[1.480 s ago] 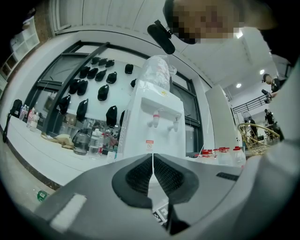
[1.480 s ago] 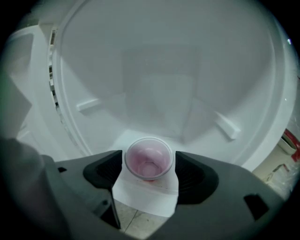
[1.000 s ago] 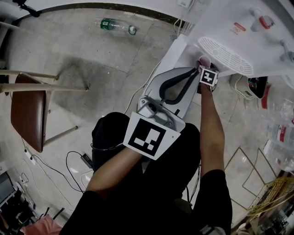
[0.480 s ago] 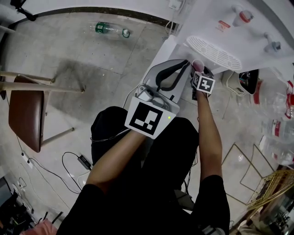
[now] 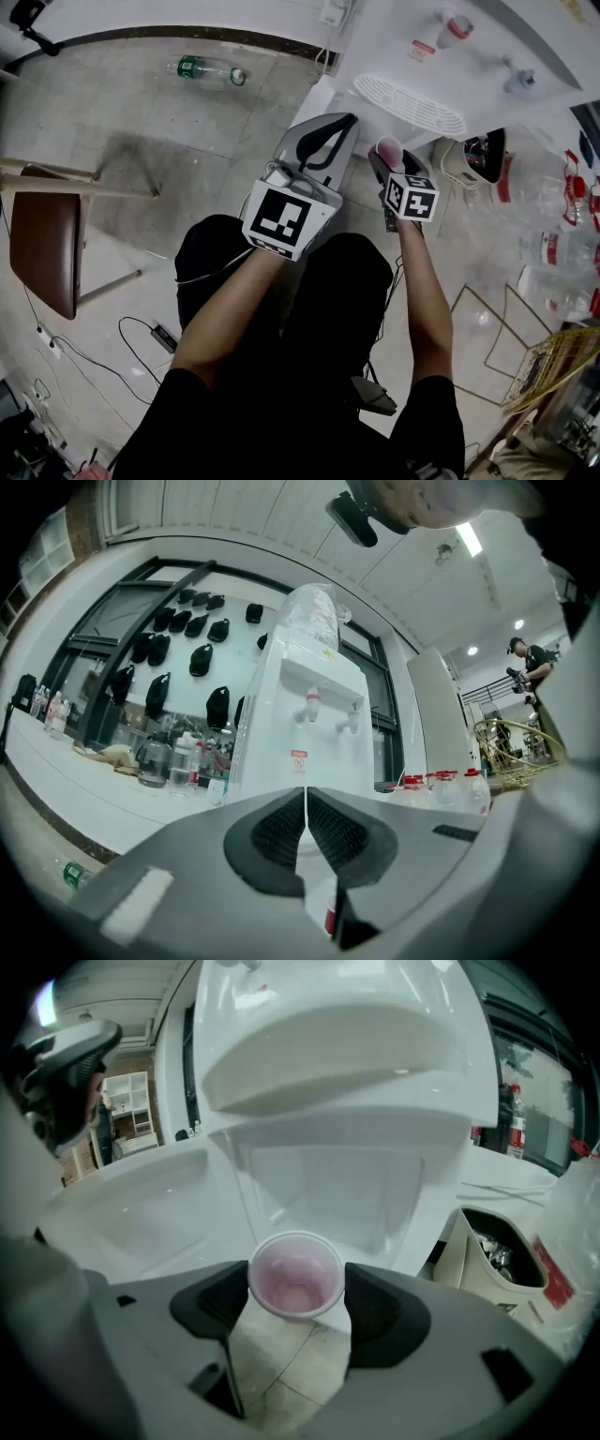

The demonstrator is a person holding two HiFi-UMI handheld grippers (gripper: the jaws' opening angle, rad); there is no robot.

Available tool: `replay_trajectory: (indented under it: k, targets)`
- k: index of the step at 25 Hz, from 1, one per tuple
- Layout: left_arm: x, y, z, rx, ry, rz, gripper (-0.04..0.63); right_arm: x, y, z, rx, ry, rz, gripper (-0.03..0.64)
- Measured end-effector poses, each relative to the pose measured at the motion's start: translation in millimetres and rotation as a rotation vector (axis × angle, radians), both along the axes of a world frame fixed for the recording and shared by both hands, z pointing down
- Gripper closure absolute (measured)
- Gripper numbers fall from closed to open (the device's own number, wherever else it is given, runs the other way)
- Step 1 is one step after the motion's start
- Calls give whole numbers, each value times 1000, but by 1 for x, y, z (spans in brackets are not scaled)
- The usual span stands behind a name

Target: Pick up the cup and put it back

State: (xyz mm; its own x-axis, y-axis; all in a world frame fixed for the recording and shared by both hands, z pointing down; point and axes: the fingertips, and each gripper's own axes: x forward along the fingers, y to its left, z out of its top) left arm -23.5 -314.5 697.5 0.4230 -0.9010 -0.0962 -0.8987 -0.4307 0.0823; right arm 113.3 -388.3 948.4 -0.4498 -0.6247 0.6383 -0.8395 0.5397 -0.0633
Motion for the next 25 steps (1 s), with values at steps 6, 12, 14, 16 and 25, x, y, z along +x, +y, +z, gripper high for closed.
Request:
replay_trajectory:
  k: [6,12,14,16,25]
  targets:
    - [6,-4,4,-19,16,25,583,7,44,-56,7,-20,-80,307]
    - [10,-6,4,-16,22,49,583,23,73,-122,23,-27,-129,307]
    - [12,-7,5,-17,21,54,583,26,76,-143,49,-15,-150,307]
    - [15,-8,6,-19,21,59,583,27,76,-161,73,-5,-165,307]
    - [33,-7,9,-25,4,94,583,22,49,-234,182,-2,-193,307]
